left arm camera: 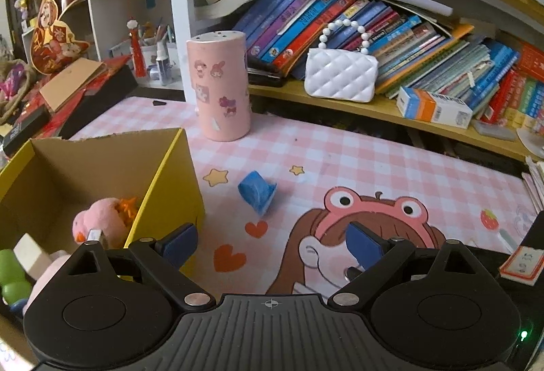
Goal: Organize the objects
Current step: 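Grasp the black binder clip with the right tool while the left tool grasps the blue folded paper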
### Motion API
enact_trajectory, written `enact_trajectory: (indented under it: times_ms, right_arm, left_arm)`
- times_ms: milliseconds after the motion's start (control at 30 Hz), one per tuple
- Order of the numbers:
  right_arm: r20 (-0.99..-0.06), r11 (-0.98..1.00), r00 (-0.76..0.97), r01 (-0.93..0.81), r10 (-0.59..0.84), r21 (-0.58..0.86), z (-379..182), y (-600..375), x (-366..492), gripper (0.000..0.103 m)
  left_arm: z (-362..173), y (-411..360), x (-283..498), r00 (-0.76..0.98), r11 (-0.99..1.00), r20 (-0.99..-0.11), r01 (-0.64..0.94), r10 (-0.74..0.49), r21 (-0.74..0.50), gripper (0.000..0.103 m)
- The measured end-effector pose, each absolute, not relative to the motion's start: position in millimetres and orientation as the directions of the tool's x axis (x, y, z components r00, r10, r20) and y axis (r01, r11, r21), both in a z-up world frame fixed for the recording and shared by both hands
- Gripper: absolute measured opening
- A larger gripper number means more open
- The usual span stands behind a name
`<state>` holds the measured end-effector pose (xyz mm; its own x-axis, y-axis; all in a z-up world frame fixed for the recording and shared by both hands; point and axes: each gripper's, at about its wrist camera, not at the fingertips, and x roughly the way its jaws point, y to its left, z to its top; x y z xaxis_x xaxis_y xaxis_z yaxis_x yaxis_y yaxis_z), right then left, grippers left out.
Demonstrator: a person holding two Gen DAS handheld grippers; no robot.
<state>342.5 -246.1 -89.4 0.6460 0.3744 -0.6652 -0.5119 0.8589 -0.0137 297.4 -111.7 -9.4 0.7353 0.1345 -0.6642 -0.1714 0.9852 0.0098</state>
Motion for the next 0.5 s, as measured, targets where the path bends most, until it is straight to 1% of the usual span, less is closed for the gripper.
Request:
enact_trajectory:
  times_ms: [33,67,267,300,433,500]
  right_arm:
    - [-0.662,0.860,0.651,-0.510,0.372,-0.018,-89.6,-245.6,345.0,0.030]
    - [-0.659,0.860,0.652,-0.510,0.376,-0.014,-89.2,-246.6,347.1,0.025]
    - [-0.622,0.883,0.681,-0.469,0.387,0.036,-72.1,-269.9,335.4,0.024]
    - [-0.617,0.888,0.686,-0.457,0.386,0.047,-68.0,-275.3,332.0,0.024]
    - [-0.595,0.896,0.692,-0.429,0.409,0.116,-52.3,-290.1,315.5,0.024]
    - [-0.584,0.892,0.691,-0.428,0.426,0.144,-45.6,-294.5,306.0,0.024]
  left_arm:
    - [-10.0,-111.4,301.2,0.735,0.985,-0.665,-0.175,0.136,0.009,0.095]
    - [-10.7,-111.2,306.1,0.734,0.983,-0.664,-0.181,0.139,0.006,0.095]
    - [-18.0,-112.3,335.8,0.735,0.975,-0.660,-0.223,0.158,-0.016,0.094]
    - [-20.4,-112.9,341.2,0.733,0.973,-0.660,-0.232,0.165,-0.015,0.090]
    - [-41.7,-115.2,373.4,0.696,0.959,-0.686,-0.283,0.212,0.010,0.085]
    - [-53.1,-114.1,387.5,0.685,0.951,-0.686,-0.308,0.245,0.032,0.080]
